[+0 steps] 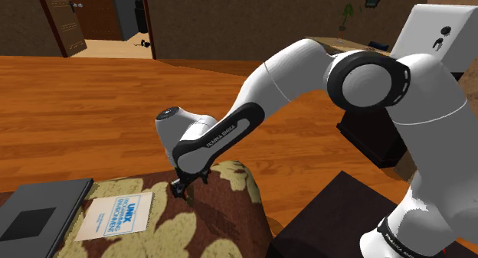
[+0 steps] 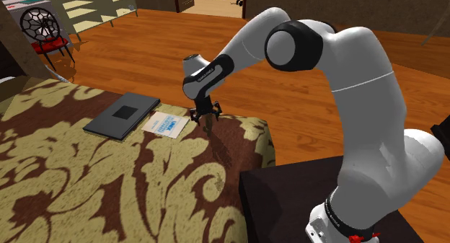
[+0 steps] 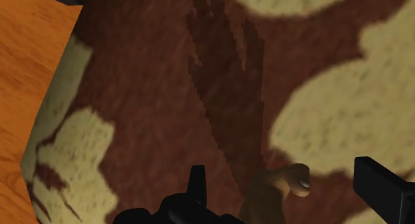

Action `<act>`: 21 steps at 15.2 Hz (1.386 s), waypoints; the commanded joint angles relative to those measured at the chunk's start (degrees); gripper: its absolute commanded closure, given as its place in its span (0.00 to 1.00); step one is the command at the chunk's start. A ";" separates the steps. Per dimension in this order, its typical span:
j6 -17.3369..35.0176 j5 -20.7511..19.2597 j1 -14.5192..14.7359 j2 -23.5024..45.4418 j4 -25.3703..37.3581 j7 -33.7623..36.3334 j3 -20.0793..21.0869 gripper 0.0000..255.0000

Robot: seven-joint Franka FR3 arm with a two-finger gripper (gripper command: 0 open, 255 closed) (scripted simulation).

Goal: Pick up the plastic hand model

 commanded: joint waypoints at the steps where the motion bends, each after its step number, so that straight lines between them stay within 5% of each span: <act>1: -0.84 -0.69 1.82 5.30 6.31 0.39 -0.54 0.00; 11: 1.53 -1.53 2.85 10.93 9.63 0.78 -1.50 0.00; 12: 1.50 -1.52 2.83 10.96 9.69 0.74 -1.50 1.00; 21: 1.53 -1.53 2.85 10.93 9.63 0.78 -1.49 1.00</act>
